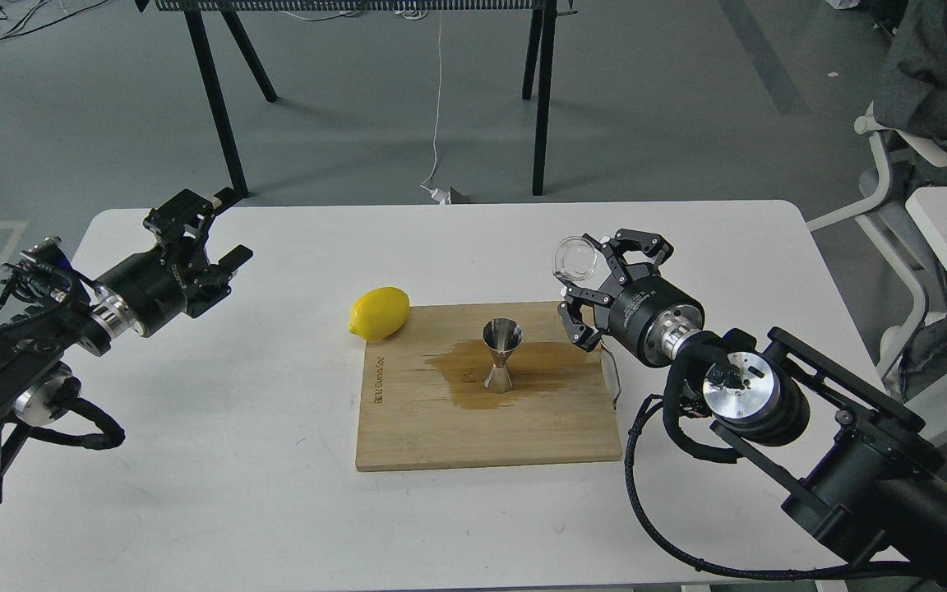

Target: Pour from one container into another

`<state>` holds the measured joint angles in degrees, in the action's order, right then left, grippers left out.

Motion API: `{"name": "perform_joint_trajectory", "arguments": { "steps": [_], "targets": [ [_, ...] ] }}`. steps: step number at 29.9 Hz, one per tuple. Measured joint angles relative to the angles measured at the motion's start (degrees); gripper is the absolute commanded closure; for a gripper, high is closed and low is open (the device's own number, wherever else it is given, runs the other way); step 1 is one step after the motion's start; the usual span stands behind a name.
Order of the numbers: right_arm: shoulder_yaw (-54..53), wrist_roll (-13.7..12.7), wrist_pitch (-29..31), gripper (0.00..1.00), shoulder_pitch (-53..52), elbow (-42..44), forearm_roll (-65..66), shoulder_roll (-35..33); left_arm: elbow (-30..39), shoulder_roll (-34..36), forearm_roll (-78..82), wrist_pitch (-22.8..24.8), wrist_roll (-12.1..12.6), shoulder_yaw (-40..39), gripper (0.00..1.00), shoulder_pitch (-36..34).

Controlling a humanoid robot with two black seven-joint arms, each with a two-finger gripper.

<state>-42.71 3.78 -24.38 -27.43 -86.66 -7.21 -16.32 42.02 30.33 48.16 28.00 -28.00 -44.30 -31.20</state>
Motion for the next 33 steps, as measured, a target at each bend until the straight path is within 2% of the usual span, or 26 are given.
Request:
{"name": "perform_joint_trajectory", "arguments": {
  "steps": [33],
  "targets": [
    [20.5, 0.2, -2.2, 0.55, -12.8, -1.0, 13.2, -2.9, -0.1, -0.3, 0.0, 0.0, 0.0, 0.0, 0.03, 0.0]
  ]
}}
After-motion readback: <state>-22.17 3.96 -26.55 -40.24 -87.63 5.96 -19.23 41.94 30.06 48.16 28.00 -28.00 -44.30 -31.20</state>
